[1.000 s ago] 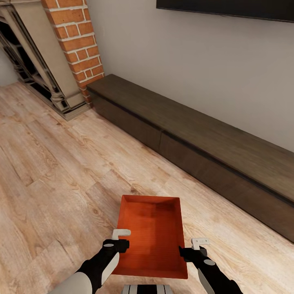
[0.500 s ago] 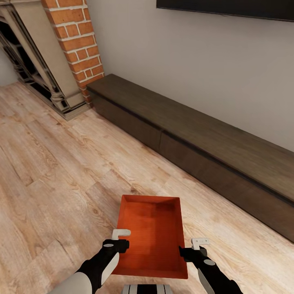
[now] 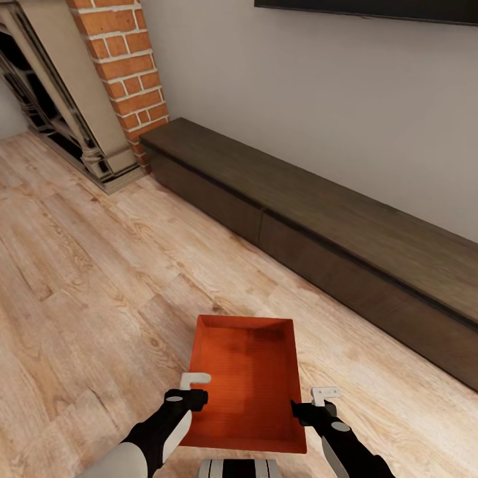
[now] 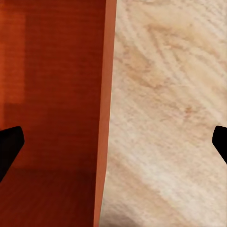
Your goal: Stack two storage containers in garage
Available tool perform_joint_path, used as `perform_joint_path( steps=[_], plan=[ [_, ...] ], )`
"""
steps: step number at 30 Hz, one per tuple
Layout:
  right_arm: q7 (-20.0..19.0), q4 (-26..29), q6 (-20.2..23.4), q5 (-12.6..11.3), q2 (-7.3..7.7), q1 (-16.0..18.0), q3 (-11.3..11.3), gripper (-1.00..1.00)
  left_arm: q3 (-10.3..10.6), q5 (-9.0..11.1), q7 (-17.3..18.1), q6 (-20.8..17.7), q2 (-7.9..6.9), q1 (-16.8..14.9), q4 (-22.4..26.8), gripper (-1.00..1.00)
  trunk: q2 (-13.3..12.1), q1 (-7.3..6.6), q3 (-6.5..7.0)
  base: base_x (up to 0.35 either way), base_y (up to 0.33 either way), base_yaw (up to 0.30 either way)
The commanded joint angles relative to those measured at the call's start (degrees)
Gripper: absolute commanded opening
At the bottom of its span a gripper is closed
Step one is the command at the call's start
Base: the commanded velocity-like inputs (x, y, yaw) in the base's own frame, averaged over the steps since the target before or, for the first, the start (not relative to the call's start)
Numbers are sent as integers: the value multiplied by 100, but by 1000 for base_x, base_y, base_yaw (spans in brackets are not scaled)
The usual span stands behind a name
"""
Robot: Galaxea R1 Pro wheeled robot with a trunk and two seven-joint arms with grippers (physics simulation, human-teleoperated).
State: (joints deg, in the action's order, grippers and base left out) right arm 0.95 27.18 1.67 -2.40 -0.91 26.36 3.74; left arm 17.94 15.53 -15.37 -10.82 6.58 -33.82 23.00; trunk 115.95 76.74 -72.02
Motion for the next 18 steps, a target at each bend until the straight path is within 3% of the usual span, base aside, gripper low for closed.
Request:
perform_joint_path(
  steps=[1, 11, 18],
  plan=[
    [10, 7, 18, -24, 3, 0, 21, 100, 47, 55, -50, -26, -9, -2, 11, 100, 1, -1, -3, 0, 0, 0],
    [10, 7, 18, -20, 3, 0, 21, 100, 43, 48, -79, -25, -191, -2, 11, 100, 1, -1, -3, 0, 0, 0],
    [10, 7, 18, -15, 3, 0, 21, 100, 51, 54, -73, -26, -160, -2, 11, 100, 1, -1, -3, 0, 0, 0]
  ],
)
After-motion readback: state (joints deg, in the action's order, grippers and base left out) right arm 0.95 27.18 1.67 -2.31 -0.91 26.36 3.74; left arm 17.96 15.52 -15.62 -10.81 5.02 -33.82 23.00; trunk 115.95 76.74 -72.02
